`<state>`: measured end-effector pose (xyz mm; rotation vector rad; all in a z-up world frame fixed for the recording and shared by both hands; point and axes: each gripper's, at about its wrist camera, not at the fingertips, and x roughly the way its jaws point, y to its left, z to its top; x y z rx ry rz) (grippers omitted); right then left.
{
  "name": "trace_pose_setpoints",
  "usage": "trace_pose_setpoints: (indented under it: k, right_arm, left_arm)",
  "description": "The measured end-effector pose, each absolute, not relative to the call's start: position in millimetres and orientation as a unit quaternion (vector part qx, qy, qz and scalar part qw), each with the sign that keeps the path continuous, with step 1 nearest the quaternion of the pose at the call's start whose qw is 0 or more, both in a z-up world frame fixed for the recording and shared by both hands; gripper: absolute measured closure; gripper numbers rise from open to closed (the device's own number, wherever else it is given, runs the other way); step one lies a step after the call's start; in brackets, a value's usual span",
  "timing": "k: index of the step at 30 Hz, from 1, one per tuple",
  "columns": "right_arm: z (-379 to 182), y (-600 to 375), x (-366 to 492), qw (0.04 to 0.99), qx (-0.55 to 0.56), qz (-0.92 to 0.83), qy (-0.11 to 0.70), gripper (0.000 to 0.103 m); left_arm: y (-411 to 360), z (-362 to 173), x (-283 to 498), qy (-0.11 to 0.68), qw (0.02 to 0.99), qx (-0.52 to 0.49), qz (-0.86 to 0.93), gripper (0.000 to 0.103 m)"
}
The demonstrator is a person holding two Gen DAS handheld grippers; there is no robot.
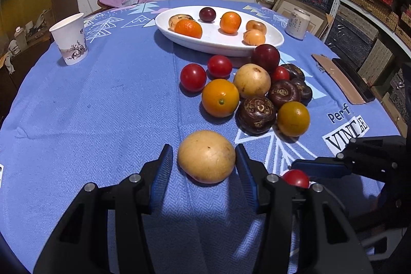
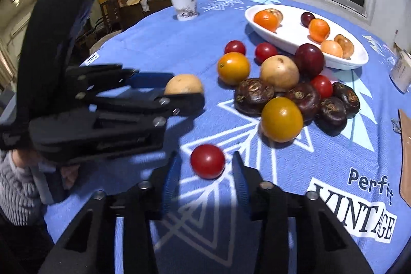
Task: Organize fruits
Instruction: 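Grasp the pale potato with the left tool while the right tool grasps a red cherry tomato, then carry the potato and tomato over the white plate and open both tools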
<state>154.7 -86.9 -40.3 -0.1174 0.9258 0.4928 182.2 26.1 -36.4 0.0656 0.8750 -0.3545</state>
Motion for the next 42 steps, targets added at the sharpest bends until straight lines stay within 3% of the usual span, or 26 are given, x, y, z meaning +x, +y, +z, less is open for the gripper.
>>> trace_pose_setpoints:
  k: [3, 5, 12, 25, 34, 42]
  right_arm:
    - [-41, -87, 158, 0.864, -0.051, 0.235, 0.442, 0.069]
    - [-41, -87, 157, 0.863, -0.05, 0.241, 0.441, 0.076]
    - [-39, -90, 151, 0.865, -0.057, 0.238, 0.438, 0.077]
    - [-11, -135, 151, 0.894, -0.003, 0.206, 0.397, 0.077]
    - [99, -184, 239, 0.937, 0.097, 0.166, 0.293, 0.077]
    - [69, -199, 358, 0.926, 0.129, 0.108, 0.339, 0.078]
  left_arm:
    - [26, -38, 183, 0.426, 0.888, 0.03, -0.171, 0.052]
    - [24, -40, 185, 0.433, 0.885, 0.031, -0.172, 0.052]
    - [25, -41, 185, 0.432, 0.883, 0.024, -0.182, 0.058]
    - [18, -12, 186, 0.39, 0.901, 0.034, -0.188, 0.059]
    - [-16, 57, 271, 0.357, 0.912, 0.017, -0.199, 0.059]
    - [-58, 15, 331, 0.404, 0.89, 0.023, -0.209, 0.059]
